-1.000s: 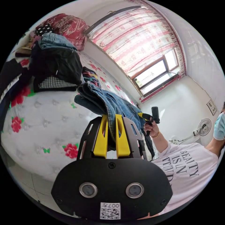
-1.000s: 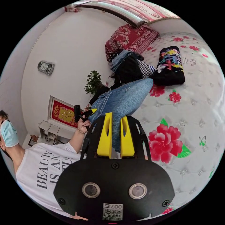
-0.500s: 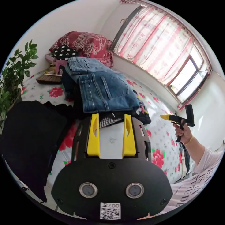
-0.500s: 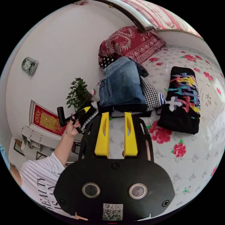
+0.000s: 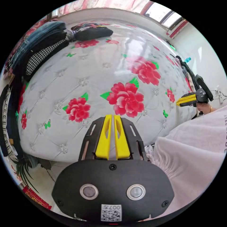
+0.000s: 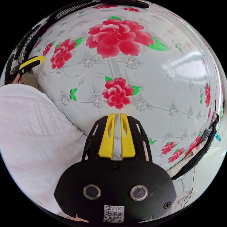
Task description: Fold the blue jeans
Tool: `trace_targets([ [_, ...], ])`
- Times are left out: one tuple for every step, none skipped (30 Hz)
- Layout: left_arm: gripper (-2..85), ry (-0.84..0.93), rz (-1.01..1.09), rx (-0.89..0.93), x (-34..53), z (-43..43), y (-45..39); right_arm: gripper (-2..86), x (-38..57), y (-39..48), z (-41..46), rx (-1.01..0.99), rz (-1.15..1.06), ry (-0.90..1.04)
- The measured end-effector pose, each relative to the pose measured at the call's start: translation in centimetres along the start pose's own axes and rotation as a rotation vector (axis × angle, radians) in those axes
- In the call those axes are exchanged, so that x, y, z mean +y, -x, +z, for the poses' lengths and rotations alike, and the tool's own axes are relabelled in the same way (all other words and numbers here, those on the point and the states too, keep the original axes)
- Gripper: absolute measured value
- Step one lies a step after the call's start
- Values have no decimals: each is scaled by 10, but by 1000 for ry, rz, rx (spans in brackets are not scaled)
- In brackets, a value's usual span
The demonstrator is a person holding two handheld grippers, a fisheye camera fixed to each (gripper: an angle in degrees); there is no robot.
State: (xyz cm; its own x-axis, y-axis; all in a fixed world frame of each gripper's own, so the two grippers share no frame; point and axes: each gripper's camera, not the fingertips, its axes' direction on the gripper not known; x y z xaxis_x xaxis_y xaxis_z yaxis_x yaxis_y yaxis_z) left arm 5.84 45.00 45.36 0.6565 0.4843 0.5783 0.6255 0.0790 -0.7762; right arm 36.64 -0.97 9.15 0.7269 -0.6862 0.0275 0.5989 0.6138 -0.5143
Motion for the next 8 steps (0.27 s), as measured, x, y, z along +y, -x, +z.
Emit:
trace_targets([
  [-3, 16, 53, -12, -10, 1, -22, 27, 7, 1, 0, 15, -25, -9],
  [-6, 23, 104, -26, -20, 0, -43, 23, 20, 0, -2, 30, -56, -43],
  [-7, 22, 120, -38, -24, -2, -52, 19, 35, -3, -4, 35, -103, -74],
  [-8, 20, 134, -58, -32, -5, -68, 16, 50, -11, -7, 9, -141, -100],
  [-9, 23, 133, -65, -39, -9, -82, 14, 57, -17, -8, -17, -144, -113],
  [-9, 25, 127, -65, -42, -11, -89, 10, 71, -33, -11, -93, -123, -143],
  [-9, 16, 100, -72, -45, -16, -103, 8, 79, -43, -12, -135, -98, -162],
  [-10, 0, 66, -74, -45, -21, -118, 5, 97, -62, -12, -220, -39, -208],
])
